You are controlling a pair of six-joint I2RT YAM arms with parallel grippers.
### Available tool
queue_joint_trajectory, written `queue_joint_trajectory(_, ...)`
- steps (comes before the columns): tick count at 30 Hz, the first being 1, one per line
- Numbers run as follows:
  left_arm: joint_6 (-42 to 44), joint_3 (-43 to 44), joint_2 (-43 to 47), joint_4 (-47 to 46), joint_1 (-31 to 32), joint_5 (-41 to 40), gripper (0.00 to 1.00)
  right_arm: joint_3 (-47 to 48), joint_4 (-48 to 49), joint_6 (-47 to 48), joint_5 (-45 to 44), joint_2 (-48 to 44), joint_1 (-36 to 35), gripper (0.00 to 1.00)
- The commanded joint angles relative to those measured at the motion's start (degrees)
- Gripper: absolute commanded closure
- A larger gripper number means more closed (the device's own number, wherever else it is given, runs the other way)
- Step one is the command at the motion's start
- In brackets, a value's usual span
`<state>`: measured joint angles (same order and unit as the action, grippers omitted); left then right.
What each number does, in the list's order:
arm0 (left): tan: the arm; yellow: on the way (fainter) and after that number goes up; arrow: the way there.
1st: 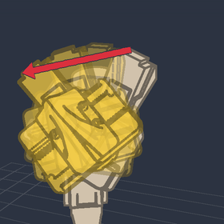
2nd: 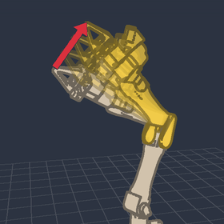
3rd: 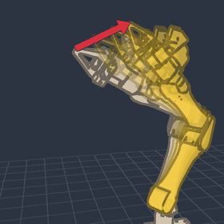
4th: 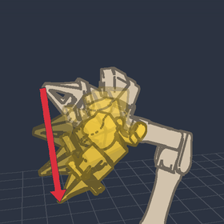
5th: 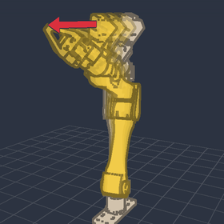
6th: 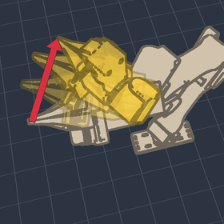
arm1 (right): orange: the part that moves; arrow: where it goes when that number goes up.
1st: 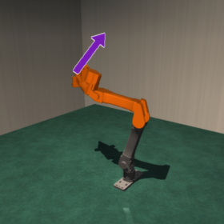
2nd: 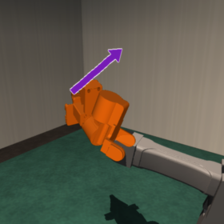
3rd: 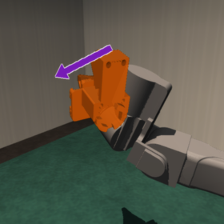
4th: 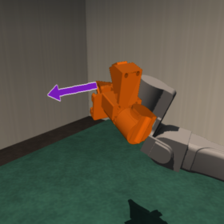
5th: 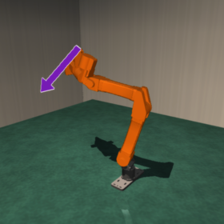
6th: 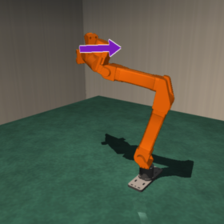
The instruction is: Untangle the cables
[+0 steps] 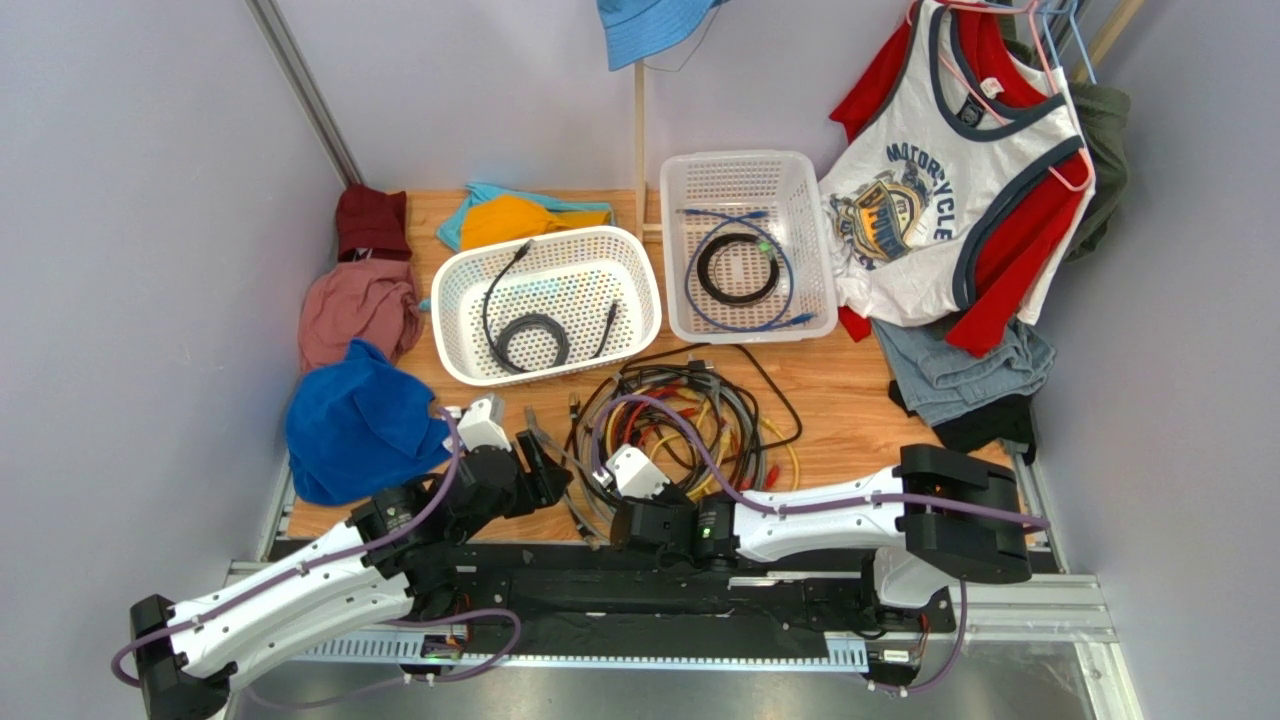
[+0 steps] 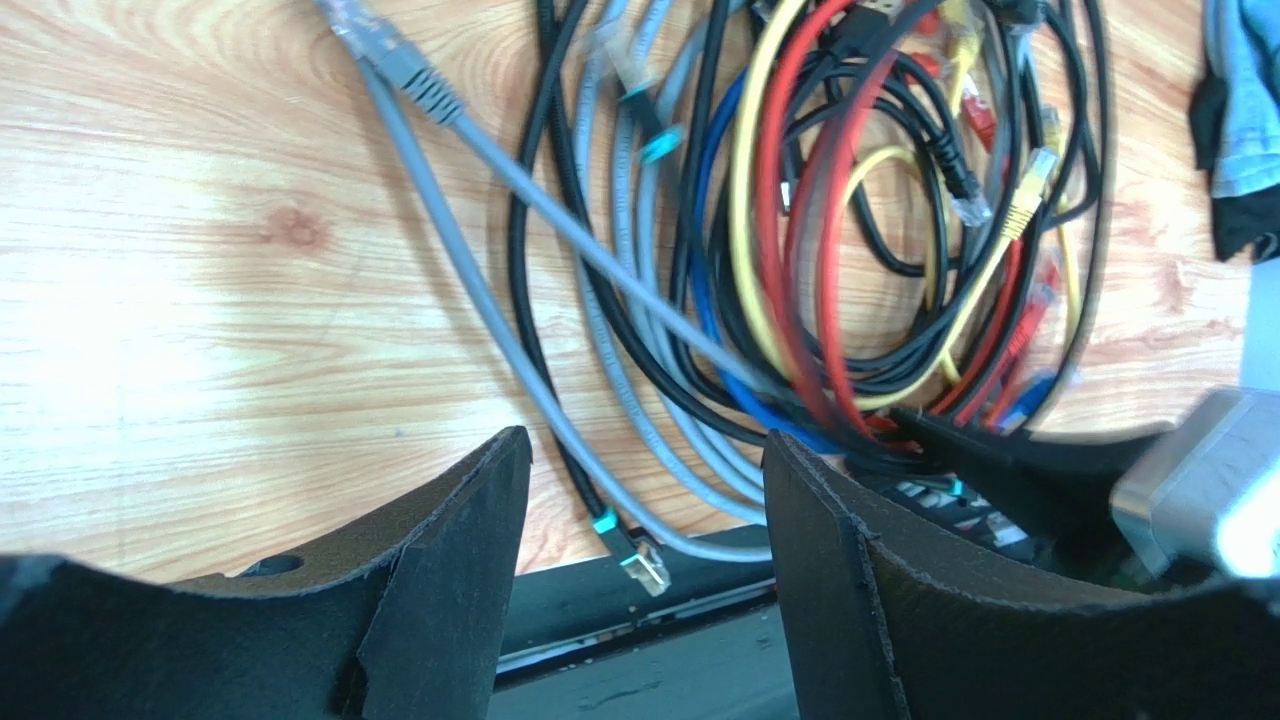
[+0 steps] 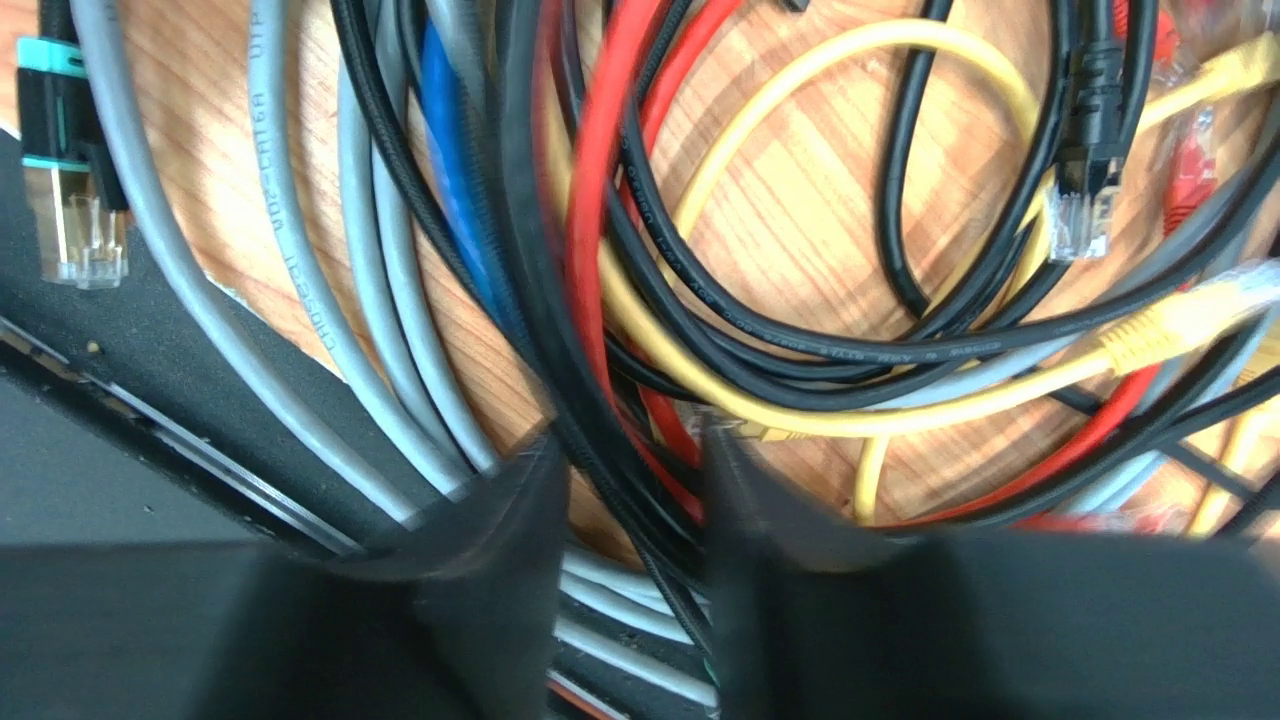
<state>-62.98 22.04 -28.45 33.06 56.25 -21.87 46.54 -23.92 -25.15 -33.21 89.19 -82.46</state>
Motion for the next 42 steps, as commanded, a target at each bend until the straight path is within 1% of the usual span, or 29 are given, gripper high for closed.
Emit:
queue_joint_trajectory(1, -0.6, 0.8, 0.7, 1.8, 0.2, -2.0, 0.33, 2.1, -1.0, -0.2, -4.3, -3.1, -0.2, 0.9)
queue_joint_trajectory(2, -0.2, 1.2, 0.8, 2.1, 0.2, -2.3, 0.33, 2.1, -1.1, 0.1, -4.4, -4.4, -0.2, 0.97)
queue_joint_trajectory(3, -0.2, 1.5, 0.8, 2.4, 0.2, -3.1, 0.33, 2.1, -1.2, 0.3, -4.6, -5.6, -0.2, 1.0)
queue_joint_trajectory(6, 0.7, 2.7, 1.5, 3.4, 0.2, -4.3, 0.33, 2.9, -1.9, 1.4, -2.7, -12.8, -0.1, 1.0)
queue_joint_trajectory(11, 1.5, 5.4, 3.7, 6.6, 0.2, -7.4, 0.33, 6.4, -0.3, 2.1, 5.3, -26.0, -0.1, 1.0)
queue_joint_trajectory(16, 1.9, 7.2, 7.4, 9.7, 0.2, -9.7, 0.33, 8.2, 2.7, -0.1, 12.7, -32.2, 1.3, 1.0)
queue_joint_trajectory(20, 2.4, 7.8, 9.8, 11.0, 0.2, -10.8, 0.33, 5.1, 5.7, -2.6, 16.2, -35.8, 5.6, 1.0)
queue_joint_trajectory(23, 3.8, 7.2, 10.5, 9.2, 0.2, -9.0, 0.33, 0.6, 6.7, -4.6, 16.5, -37.2, 10.0, 1.0)
queue_joint_trajectory(24, 4.4, 6.9, 10.2, 7.3, 0.2, -8.0, 0.33, -1.9, 6.6, -4.9, 16.3, -37.2, 11.2, 1.0)
queue_joint_trajectory(25, 5.0, 6.2, 9.6, 6.1, 0.2, -7.1, 0.33, -3.0, 6.7, -5.4, 16.2, -37.2, 12.5, 1.0)
queue_joint_trajectory(26, 6.0, 5.8, 9.1, 4.7, 0.2, -4.8, 0.33, -4.3, 6.6, -6.5, 16.3, -37.2, 15.3, 1.0)
queue_joint_trajectory(29, 7.6, 4.7, 5.3, -0.6, 0.2, 0.0, 0.34, -9.1, 7.0, -7.8, 17.3, -36.5, 20.0, 1.0)
queue_joint_trajectory(32, 9.3, 4.1, 0.1, -6.2, 0.2, 4.9, 0.35, -12.3, 7.8, -8.2, 18.2, -35.8, 22.4, 1.0)
queue_joint_trajectory(33, 9.7, 4.0, -2.7, -8.9, 0.2, 6.1, 0.35, -12.7, 7.8, -8.3, 17.5, -35.6, 22.6, 1.0)
queue_joint_trajectory(36, 10.9, 4.1, -8.8, -12.8, 0.2, 10.3, 0.36, -13.2, 6.8, -8.5, 17.0, -35.0, 22.9, 1.0)
queue_joint_trajectory(40, 11.2, 4.1, -14.6, -16.6, 0.2, 14.0, 0.37, -13.0, 4.9, -8.2, 16.7, -34.9, 23.0, 1.0)
queue_joint_trajectory(41, 11.0, 4.1, -15.4, -16.9, 0.2, 14.5, 0.37, -12.9, 4.6, -8.0, 16.9, -34.8, 23.0, 0.98)
queue_joint_trajectory(42, 11.0, 4.1, -16.3, -17.1, 0.2, 14.5, 0.37, -12.8, 3.8, -8.0, 17.3, -34.9, 23.0, 0.9)
